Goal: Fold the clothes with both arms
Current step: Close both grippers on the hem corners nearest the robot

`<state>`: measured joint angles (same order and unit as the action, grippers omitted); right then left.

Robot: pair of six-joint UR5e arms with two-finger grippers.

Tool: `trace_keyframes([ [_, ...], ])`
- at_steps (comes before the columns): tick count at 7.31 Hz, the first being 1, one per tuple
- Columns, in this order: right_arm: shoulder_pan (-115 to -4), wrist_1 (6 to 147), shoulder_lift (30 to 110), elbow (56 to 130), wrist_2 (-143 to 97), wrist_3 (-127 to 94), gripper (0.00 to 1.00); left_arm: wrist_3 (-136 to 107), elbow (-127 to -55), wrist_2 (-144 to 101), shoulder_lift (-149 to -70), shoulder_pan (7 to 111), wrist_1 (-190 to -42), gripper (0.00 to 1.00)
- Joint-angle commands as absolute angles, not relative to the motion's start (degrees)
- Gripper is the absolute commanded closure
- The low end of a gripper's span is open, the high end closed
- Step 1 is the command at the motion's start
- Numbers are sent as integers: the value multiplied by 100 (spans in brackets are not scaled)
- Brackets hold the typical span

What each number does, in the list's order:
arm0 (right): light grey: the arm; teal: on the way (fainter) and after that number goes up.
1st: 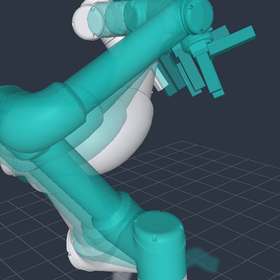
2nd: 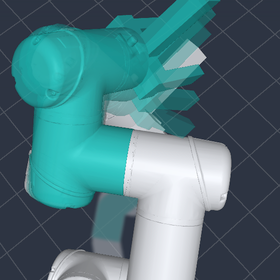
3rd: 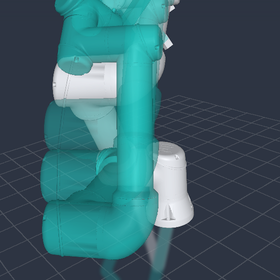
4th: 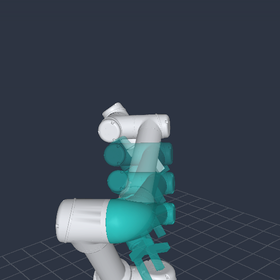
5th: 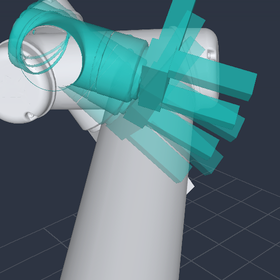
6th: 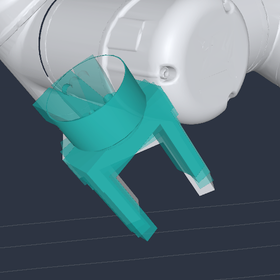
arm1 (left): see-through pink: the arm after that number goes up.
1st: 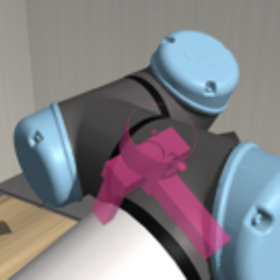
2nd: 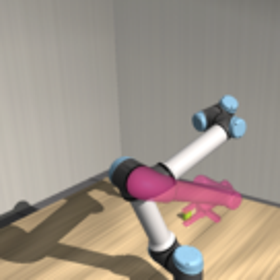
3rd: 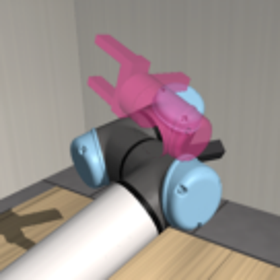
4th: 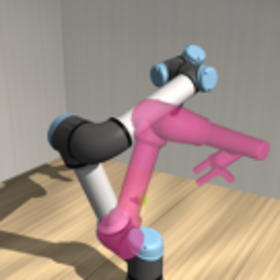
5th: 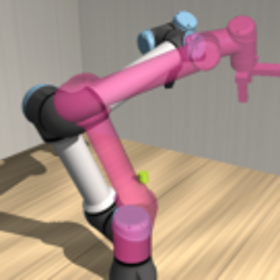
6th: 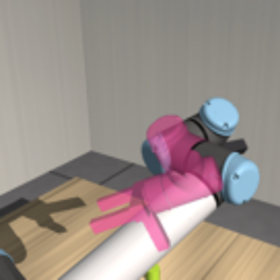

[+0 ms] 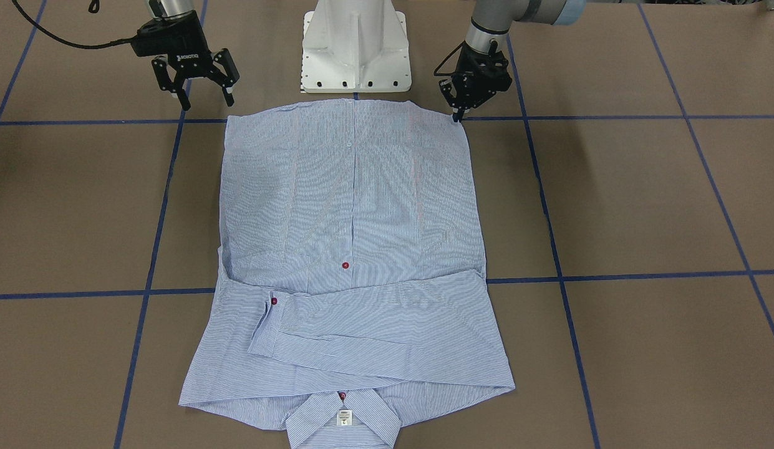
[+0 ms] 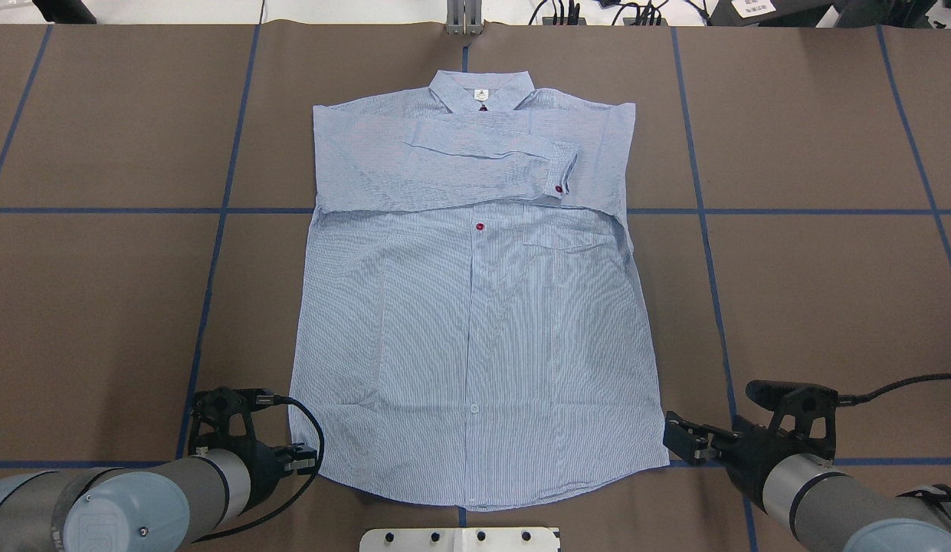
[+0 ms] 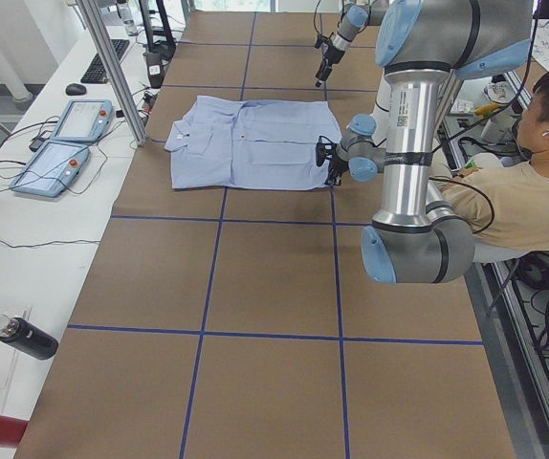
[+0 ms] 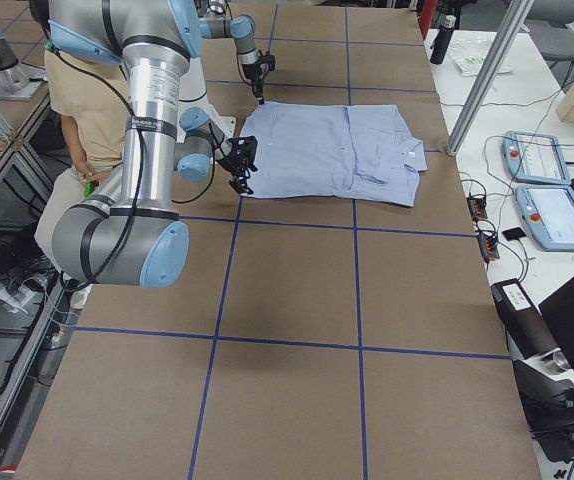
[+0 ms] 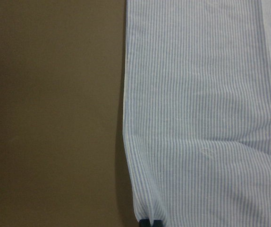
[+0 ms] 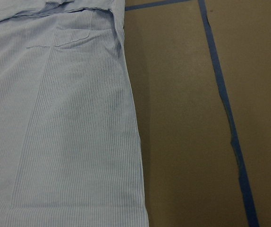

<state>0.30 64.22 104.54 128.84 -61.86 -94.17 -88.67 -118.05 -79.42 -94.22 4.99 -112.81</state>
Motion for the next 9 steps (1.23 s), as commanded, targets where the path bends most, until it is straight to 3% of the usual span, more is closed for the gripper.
trace_keyframes([
  [1, 306, 6407, 10477, 12727, -5873, -9816, 17, -8877, -11821, -7744, -9501, 492, -11285, 100],
  [2, 438, 6425, 10442, 12718, -5767, -9887, 36, -8877, -11821, -7717, -9492, 492, -11285, 100],
  [3, 492, 6425, 10250, 12535, -5757, -10070, 46, -8877, -11821, -7691, -9492, 492, -11285, 100],
  [4, 483, 6425, 9874, 12116, -5722, -10081, 46, -8877, -11847, -7569, -9501, 492, -11285, 100],
  [9, 711, 6442, 9809, 11980, -5520, -10353, 52, -8868, -11848, -7550, -9483, 492, -11285, 100],
])
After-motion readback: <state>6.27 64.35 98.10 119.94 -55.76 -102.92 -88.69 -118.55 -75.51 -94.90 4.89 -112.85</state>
